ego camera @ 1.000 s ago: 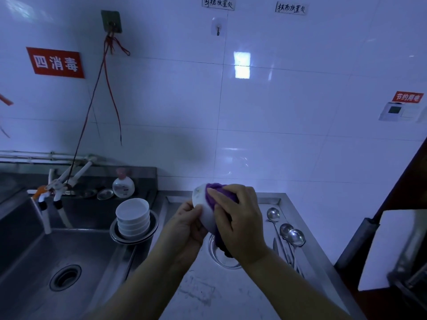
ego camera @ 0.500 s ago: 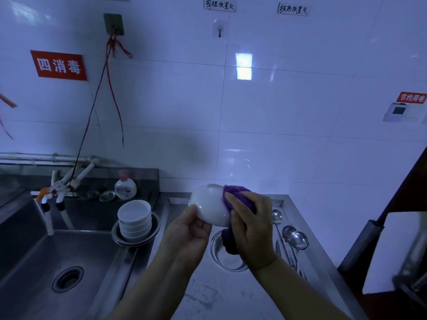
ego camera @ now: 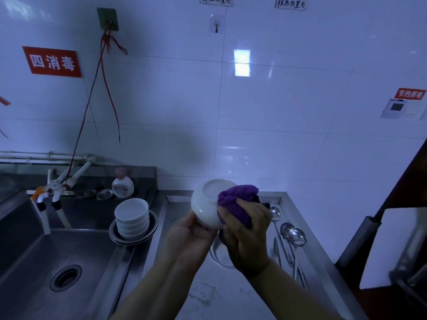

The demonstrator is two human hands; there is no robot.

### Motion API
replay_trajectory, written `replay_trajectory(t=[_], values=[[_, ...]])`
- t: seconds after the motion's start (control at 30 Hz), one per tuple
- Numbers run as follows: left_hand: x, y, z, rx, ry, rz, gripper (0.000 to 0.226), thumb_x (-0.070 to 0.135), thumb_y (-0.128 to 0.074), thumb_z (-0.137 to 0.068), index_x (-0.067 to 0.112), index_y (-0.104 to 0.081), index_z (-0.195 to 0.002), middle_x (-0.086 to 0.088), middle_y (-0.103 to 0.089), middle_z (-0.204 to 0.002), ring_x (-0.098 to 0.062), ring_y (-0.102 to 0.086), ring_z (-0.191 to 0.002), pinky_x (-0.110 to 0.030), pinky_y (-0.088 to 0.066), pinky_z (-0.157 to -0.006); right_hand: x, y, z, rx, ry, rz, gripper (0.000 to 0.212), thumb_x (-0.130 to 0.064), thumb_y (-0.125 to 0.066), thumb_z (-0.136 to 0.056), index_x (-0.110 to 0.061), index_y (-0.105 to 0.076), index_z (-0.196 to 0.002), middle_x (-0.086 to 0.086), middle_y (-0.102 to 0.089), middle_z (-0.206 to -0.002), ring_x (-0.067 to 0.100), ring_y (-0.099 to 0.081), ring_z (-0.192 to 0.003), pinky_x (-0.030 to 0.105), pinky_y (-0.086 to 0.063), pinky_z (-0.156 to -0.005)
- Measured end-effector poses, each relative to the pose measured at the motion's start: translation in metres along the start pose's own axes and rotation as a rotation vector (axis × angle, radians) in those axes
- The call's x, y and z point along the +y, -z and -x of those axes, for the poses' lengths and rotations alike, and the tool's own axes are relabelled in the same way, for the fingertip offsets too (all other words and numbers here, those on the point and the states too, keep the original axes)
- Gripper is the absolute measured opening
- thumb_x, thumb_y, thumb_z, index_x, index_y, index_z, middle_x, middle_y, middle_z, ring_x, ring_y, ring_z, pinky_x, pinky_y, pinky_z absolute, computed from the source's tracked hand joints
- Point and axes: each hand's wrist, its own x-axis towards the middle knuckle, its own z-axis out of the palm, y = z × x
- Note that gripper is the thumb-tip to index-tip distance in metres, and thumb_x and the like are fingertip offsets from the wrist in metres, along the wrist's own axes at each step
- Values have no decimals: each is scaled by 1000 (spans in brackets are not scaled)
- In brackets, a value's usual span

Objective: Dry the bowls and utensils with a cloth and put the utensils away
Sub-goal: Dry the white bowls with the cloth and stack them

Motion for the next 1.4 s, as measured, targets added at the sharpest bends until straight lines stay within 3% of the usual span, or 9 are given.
replay_trajectory(t=[0.17,0.43,0.57,0.67,0.77,0.9,1.0,1.1,1.4], values=[[1,4,-2,-30,-68,-81,43,13,-51,-80,-2,-56,-121,-24,-62,-120,-35,-57,-115,-47,-48,-87,-1,7,-12,-21,-462,-290,29,-27,-40,-97,-18,-58,-119,10,-45,-120,16,-46,-111,20,-38,-98],[10,11,-5,-23,-259,-616,28,14,-43,-91,2,-60,-109,-18,-66,-105,-28,-61,-98,-40,-48,-90,17,13,-31,-233,-627,-409,32,-10,-41,-92,-14,-63,-115,5,-55,-108,19,-54,-103,21,-45,-90],[9,9,-8,38,-283,-904,22,11,-41,-95,6,-62,-101,-16,-65,-100,-27,-60,-90,-33,-50,-72,18,10,-36,-311,-431,-222,36,-25,-40,-94,-8,-68,-109,8,-59,-105,16,-50,-99,15,-42,-87],[0,4,-14,140,-317,-1089,19,12,-40,-97,12,-58,-98,-14,-60,-106,-28,-56,-96,-30,-48,-67,13,2,-28,-334,-112,-68,37,-34,-44,-97,-9,-69,-107,14,-65,-102,22,-54,-97,30,-51,-82],[-2,1,-14,165,-347,-1136,17,14,-40,-97,18,-57,-98,-10,-57,-108,-26,-56,-98,-27,-47,-66,14,-4,-25,-297,15,-25,27,-36,-45,-97,-18,-59,-111,13,-67,-102,23,-53,-98,34,-51,-81],[2,0,-9,91,-406,-1120,19,13,-40,-96,17,-59,-95,-5,-62,-98,-20,-60,-88,-21,-49,-58,20,-6,-42,-271,-133,-165,28,-22,-48,-91,-12,-70,-104,8,-62,-101,19,-51,-96,25,-45,-81],[9,-4,-8,36,-438,-1071,21,12,-40,-95,13,-61,-91,-3,-65,-90,-16,-61,-82,-22,-50,-60,23,-8,-55,-239,-478,-372,29,-16,-45,-90,-14,-73,-98,2,-60,-98,19,-54,-94,24,-45,-82],[16,-6,-9,-9,-449,-952,24,10,-39,-96,11,-62,-86,-1,-66,-83,-11,-61,-75,-21,-50,-62,20,-7,-60,-204,-779,-602,32,-12,-43,-88,-30,-70,-96,0,-62,-101,12,-59,-96,19,-47,-82],[12,-2,-22,-18,-397,-377,26,12,-38,-97,-1,-58,-107,-16,-66,-106,-25,-62,-101,-36,-49,-84,0,-10,-41,-55,-1048,-645,38,-3,-43,-99,-30,-66,-111,-1,-57,-111,-5,-56,-98,6,-42,-82]])
